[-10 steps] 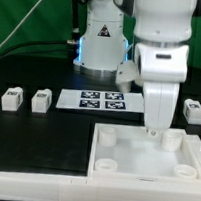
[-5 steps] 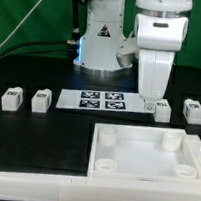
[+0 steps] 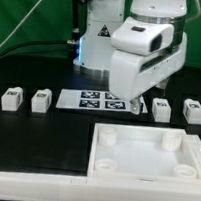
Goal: Assemble one leg
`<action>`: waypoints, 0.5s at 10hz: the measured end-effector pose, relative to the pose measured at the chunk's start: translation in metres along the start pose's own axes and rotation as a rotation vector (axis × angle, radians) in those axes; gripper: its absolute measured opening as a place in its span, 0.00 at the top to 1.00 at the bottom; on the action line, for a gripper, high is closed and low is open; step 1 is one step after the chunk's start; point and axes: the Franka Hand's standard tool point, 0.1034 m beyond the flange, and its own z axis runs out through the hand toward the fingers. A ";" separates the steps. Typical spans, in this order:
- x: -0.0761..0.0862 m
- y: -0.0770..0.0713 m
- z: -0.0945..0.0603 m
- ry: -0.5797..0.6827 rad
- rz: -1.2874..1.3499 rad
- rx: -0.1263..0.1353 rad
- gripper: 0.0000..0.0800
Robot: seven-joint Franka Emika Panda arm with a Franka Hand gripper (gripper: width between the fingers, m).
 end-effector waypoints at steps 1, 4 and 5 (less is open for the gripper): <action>0.002 -0.007 0.001 0.005 0.116 -0.002 0.19; 0.011 -0.038 0.008 -0.004 0.549 0.017 0.19; 0.016 -0.049 0.010 -0.008 0.686 0.024 0.19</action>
Offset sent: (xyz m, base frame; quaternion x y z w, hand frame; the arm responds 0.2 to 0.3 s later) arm -0.0187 0.0269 -0.0028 -0.0135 0.0000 0.3575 0.9338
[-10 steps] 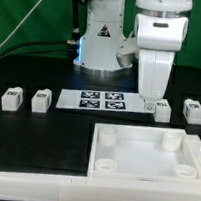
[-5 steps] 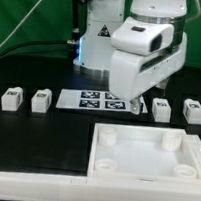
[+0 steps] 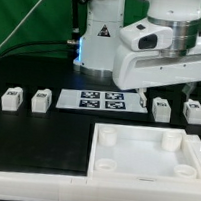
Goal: Assemble one leg
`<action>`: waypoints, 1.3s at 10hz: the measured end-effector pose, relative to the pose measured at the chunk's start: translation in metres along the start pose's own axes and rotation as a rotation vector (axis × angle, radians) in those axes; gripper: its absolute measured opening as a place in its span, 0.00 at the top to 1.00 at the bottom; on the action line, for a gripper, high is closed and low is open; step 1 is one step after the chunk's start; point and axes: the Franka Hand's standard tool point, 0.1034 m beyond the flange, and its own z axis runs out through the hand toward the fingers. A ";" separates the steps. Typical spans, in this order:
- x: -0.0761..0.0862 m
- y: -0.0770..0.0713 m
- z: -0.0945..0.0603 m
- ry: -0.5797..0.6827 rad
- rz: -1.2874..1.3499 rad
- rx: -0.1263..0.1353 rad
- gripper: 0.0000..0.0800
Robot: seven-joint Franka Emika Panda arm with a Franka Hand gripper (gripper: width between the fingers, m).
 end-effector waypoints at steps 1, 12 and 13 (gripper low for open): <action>-0.002 -0.010 0.002 -0.004 0.010 -0.002 0.19; -0.015 -0.063 0.012 -0.187 0.032 -0.013 0.19; -0.019 -0.066 0.017 -0.285 0.043 -0.012 0.19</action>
Offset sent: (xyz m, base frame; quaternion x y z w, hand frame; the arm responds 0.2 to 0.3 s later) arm -0.0021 0.0463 -0.0024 0.0082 0.0081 0.0653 0.9978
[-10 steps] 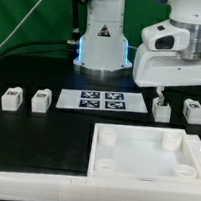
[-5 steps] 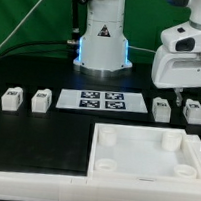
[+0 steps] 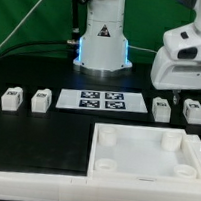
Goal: Assemble one leg
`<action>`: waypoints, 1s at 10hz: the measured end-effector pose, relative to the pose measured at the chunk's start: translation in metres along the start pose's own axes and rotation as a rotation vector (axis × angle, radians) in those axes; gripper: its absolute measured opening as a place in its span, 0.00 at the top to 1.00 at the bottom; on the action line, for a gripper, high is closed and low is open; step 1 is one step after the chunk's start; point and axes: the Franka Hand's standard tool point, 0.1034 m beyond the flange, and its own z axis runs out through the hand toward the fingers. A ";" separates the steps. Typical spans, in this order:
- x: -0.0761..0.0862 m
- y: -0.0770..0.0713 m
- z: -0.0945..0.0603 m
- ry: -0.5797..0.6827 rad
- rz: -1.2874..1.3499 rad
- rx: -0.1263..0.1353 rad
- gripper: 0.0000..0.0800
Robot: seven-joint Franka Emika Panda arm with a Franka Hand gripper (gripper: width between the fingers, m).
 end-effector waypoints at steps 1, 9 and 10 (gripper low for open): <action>0.001 -0.002 0.002 -0.066 -0.001 -0.006 0.19; 0.000 -0.006 0.026 -0.409 -0.003 -0.029 0.19; 0.000 -0.006 0.033 -0.405 -0.004 -0.028 0.19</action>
Offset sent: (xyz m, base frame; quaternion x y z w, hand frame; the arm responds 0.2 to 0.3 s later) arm -0.0022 0.0046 -0.0071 -0.0011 -0.2632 0.0103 0.9647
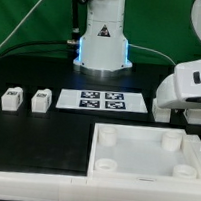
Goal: Assemble one leg
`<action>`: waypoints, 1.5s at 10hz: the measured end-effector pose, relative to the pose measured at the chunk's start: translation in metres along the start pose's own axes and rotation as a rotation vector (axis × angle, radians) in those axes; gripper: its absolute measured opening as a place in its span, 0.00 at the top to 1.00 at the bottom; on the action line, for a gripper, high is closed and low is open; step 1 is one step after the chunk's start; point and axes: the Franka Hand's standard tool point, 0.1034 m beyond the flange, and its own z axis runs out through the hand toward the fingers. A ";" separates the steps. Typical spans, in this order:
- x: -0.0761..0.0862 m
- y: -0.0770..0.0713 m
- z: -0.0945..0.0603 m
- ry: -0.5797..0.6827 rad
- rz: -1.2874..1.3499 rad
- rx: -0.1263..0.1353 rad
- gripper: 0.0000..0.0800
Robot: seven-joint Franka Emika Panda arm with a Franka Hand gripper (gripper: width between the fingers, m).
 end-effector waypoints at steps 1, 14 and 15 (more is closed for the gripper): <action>0.001 0.000 0.004 0.003 0.000 0.000 0.19; 0.001 0.000 0.005 0.010 0.014 0.004 0.64; 0.000 0.000 0.003 0.011 0.011 0.004 0.64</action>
Offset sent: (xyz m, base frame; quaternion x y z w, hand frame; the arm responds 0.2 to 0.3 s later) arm -0.0032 -0.0001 -0.0092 0.0051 0.0067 0.0065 0.9999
